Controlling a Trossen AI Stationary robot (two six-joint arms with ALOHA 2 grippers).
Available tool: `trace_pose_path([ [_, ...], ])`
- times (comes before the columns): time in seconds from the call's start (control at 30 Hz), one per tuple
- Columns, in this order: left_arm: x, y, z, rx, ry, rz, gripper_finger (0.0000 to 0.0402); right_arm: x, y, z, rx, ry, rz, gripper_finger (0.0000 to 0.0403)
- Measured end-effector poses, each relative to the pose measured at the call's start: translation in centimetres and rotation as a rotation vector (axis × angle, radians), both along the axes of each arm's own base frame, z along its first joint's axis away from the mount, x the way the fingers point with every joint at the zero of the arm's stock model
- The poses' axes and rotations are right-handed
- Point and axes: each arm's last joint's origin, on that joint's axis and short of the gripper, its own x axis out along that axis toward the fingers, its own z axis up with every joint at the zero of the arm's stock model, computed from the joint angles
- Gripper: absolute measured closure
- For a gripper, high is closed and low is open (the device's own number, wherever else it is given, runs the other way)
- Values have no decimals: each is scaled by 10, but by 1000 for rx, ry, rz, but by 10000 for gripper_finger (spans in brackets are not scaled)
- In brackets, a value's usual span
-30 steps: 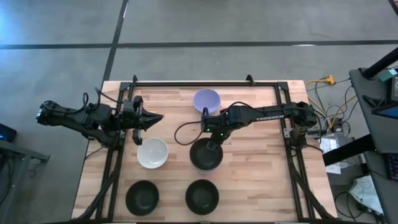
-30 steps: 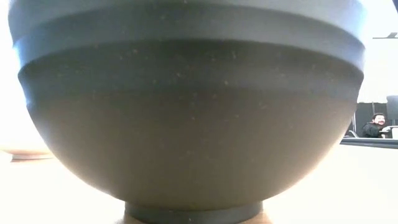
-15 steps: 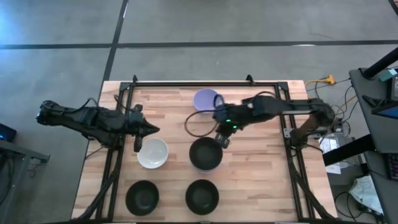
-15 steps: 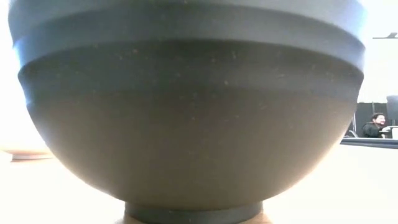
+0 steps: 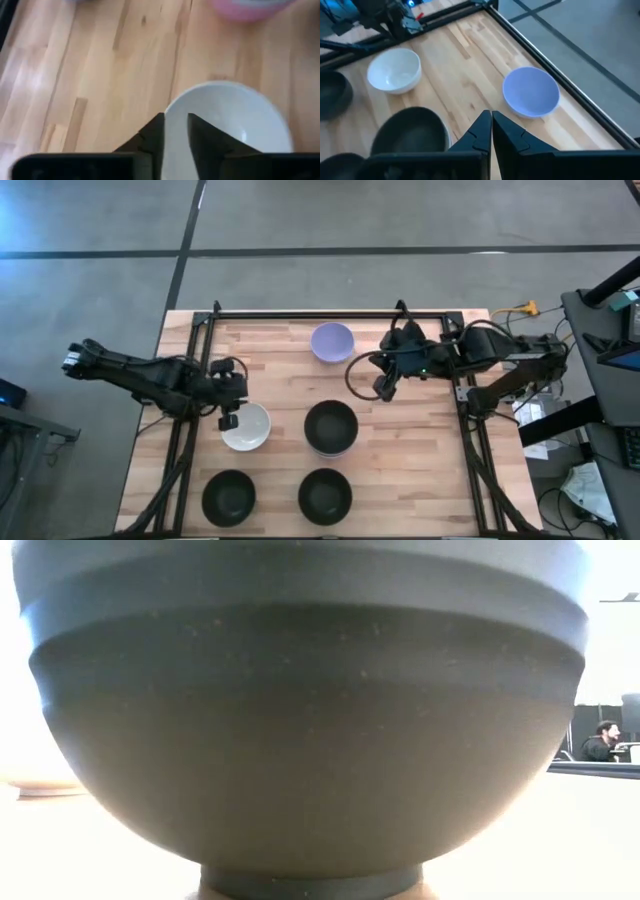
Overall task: Nest bowls inside each other
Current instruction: Stack the white bowl on top of the top black bowl
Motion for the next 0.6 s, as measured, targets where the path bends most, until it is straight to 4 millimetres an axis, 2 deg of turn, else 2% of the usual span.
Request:
trace_pose_path([
  [0.17, 10, 3, -14, 45, 137, -12, 266, 2, 0, -16, -4, 52, -6, 394],
  [0.27, 17, 8, -24, 1, 213, -59, 239, 5, 1, -29, 10, 81, -28, 394],
  [0.4, 29, 17, -38, -42, 317, -136, 229, 7, 2, -43, 36, 109, -61, 394],
  [0.6, 44, 39, -55, -77, 405, -150, 228, 7, 8, -52, 56, 127, -34, 394],
])
